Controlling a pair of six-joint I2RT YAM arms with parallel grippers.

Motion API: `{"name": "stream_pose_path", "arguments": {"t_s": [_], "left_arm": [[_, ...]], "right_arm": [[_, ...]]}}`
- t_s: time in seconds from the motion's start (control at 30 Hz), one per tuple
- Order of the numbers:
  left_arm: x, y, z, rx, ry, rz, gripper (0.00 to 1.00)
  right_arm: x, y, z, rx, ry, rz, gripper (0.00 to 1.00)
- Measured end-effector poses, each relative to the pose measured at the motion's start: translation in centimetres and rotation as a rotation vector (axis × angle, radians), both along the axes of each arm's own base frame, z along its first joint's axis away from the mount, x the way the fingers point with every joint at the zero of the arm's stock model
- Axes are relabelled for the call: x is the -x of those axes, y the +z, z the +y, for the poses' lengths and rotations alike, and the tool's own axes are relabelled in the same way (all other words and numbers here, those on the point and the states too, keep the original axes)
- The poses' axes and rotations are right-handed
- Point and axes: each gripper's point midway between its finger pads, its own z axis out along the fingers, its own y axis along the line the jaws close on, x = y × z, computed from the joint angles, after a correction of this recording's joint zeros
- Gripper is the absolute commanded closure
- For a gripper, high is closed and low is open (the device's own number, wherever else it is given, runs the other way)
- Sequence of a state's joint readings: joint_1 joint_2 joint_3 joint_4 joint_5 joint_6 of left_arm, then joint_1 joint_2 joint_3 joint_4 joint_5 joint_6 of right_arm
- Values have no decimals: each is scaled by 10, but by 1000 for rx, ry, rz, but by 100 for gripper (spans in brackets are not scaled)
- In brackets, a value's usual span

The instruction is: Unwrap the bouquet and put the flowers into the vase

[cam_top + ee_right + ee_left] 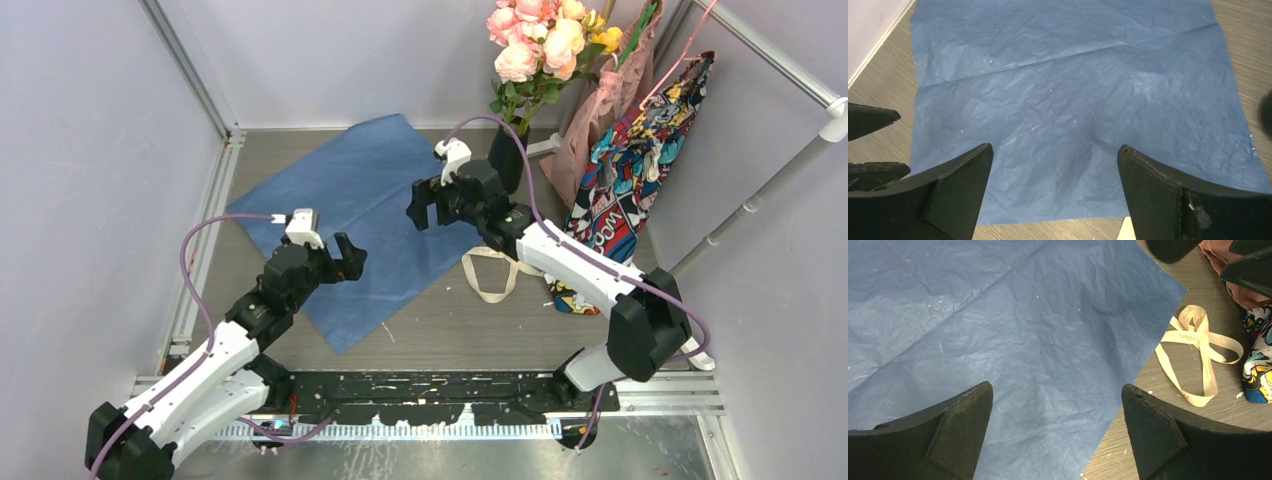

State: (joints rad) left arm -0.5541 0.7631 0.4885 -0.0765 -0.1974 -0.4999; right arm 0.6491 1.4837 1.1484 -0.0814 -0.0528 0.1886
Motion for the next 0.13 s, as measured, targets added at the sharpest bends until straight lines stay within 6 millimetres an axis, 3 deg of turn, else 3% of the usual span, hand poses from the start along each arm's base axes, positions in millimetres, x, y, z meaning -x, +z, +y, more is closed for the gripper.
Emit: {"name": "stream_pose_path", "arguments": {"t_s": [0.13], "left_arm": [[2,1,-1,17,-4,0,0]], "right_arm": [[12,3,-1,-3,-9,-13,0]]}}
